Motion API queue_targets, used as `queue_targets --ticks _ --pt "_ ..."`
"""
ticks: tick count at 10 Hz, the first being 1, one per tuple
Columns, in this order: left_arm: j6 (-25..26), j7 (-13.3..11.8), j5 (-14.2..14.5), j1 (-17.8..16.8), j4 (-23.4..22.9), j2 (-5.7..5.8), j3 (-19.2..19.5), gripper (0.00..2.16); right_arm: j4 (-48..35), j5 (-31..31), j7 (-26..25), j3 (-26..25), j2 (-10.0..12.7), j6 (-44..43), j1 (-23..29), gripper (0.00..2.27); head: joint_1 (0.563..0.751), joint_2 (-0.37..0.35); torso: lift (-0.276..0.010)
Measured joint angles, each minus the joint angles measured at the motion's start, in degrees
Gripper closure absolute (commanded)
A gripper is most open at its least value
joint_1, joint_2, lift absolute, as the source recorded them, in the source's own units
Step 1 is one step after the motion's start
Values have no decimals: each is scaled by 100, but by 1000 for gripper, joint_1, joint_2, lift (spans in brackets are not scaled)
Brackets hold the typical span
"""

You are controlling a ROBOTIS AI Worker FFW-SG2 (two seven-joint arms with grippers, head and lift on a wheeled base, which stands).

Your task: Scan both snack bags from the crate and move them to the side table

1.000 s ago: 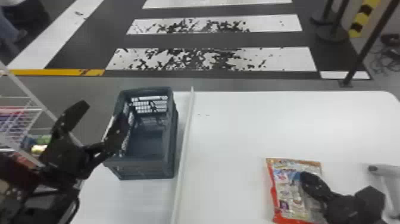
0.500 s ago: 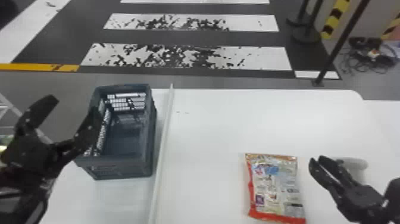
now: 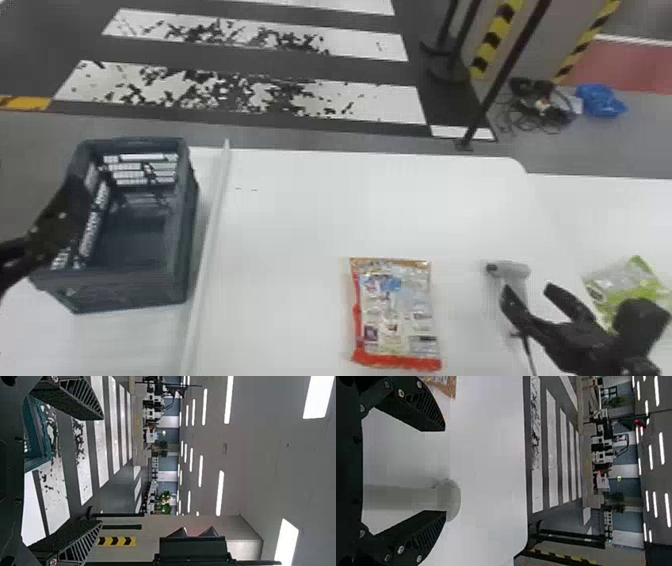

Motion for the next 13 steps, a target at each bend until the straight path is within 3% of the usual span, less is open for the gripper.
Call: queue_targets --ticks 3,10,11,12,13 --pt "-17 -16 33 -6 -4 51 -19 60 567 49 -94 -234 -154 175 -188 60 695 -268 -29" --pt "-17 -44 7 70 -63 -13 -35 60 1136 249 -85 6 -334 249 -561 130 695 -262 -29" --pt "-17 -44 1 73 -66 -16 -39 60 1289 319 -83 55 -371 259 -669 383 695 -259 -29" --pt "-17 -44 0 79 -70 -15 -37 60 1401 379 -62 87 -402 305 -758 1001 695 -256 -29" --pt "-17 -40 -1 92 -80 1 -23 60 1482 433 -18 124 -429 468 -855 1848 695 -250 -29"
